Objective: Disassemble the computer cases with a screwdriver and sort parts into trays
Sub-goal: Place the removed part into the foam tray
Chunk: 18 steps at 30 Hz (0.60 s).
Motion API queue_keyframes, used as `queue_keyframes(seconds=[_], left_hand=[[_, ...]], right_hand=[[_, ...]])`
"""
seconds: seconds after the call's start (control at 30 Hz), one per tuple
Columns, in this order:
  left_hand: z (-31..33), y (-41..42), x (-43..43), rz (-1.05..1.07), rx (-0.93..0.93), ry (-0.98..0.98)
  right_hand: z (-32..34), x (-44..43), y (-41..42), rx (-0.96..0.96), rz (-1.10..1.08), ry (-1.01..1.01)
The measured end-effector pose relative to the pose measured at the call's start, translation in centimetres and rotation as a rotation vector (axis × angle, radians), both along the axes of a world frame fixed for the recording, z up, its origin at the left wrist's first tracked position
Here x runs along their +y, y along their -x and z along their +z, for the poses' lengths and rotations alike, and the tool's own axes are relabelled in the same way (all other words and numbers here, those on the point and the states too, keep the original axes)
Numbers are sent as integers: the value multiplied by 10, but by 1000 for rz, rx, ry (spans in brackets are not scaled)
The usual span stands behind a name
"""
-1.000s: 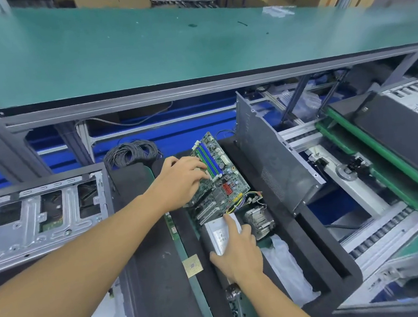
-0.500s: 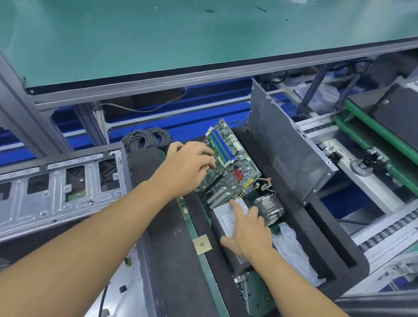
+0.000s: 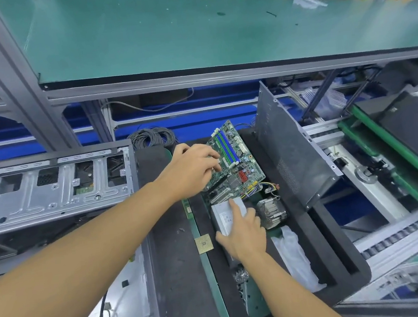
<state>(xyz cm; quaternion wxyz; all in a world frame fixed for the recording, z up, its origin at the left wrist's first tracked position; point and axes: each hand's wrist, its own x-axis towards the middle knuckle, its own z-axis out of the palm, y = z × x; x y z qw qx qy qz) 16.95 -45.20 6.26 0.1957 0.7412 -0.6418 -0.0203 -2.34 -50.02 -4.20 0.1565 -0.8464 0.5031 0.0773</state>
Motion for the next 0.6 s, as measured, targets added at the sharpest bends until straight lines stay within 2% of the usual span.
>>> queue_keyframes(seconds=[0.13,0.3,0.5,0.57,0.6], left_hand=[[13,-3,7,29,41,45],[42,-19,37,86,104,129],[65,-8,86,113,106,88],[72,-6,108,118,152,96],[76,-7,120,123,197,111]], right_hand=[[1,0,5,66,45,-31],[3,-2,12,52,19,-67],[19,11,6,134,-7,-64],[37,22,4,40,-31,66],[47,29,2,-105,-50,137]])
